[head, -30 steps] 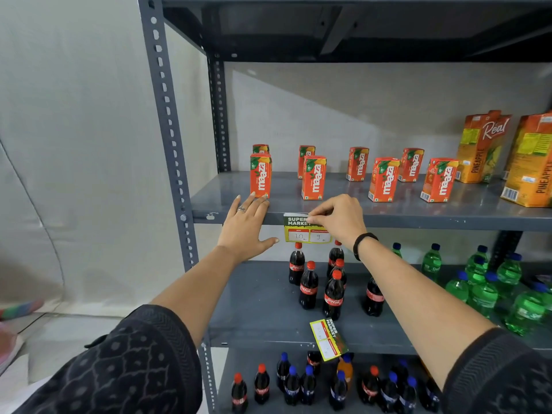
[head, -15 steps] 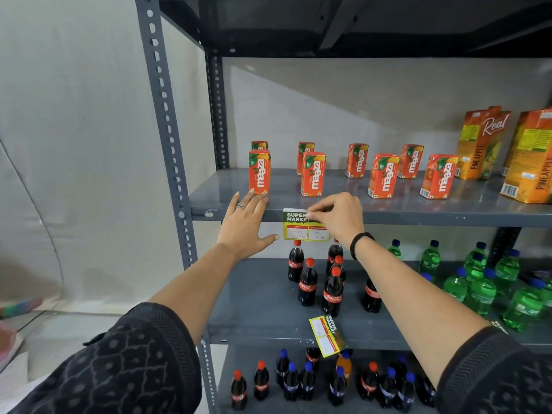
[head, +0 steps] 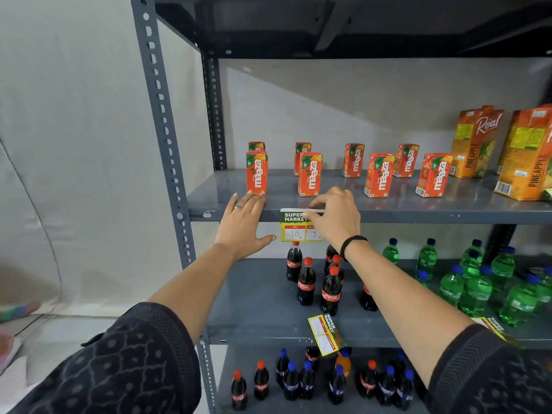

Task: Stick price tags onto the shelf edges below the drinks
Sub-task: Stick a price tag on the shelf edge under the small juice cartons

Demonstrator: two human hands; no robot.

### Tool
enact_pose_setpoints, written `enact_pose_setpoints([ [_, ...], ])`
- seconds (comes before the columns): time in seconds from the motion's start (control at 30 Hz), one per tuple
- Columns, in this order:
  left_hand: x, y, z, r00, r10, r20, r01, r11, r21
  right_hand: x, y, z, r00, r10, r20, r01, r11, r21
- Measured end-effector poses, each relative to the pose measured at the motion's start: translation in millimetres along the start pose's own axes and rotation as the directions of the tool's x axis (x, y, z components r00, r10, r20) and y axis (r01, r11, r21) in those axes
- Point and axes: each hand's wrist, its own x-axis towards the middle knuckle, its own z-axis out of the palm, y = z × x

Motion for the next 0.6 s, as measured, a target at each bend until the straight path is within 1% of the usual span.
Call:
enact_pose_setpoints([
  [0.1, 0.4, -1.2, 0.7, 1.0, 0.009, 0.002, -0.009, 1.0, -0.003, 10.0, 0.7, -2.7, 0.999, 0.05, 0.021, -0.051, 0.997, 0.052],
  [0.2, 0.7, -2.2, 0.1, 1.0, 0.007, 0.004, -0.007, 1.0, -0.005, 21.1, -1.8, -7.0, 0.988, 0.109, 0.109, -0.118, 0.99, 0.08],
  [0.3, -0.5, 1.1, -3.4, 1.0, -0.002, 0.028, 0.002, 1.0, -0.014, 20.4, -4.4, -10.6, 0.985, 0.095, 0.141, -0.102, 0.994, 0.043],
  [0.43, -2.4, 1.3, -8.1, 0.999, 0.009, 0.044, -0.006, 0.998, -0.064, 14.4, -2.2, -10.4, 0.991, 0.069, 0.118, -0.074, 0.996, 0.043],
  [0.53, -8.2, 0.9, -13.4, 0.997, 0.075, -0.017, -0.076, 0.987, -0.141, 14.0, -1.8, -11.9, 0.992, 0.049, 0.114, -0.054, 0.998, 0.038],
  [0.6, -10.1, 8.6, -18.0, 0.995, 0.053, -0.08, -0.069, 0.972, -0.223, 16.0, 0.3, -17.6, 0.985, 0.029, 0.169, -0.039, 0.998, 0.053],
])
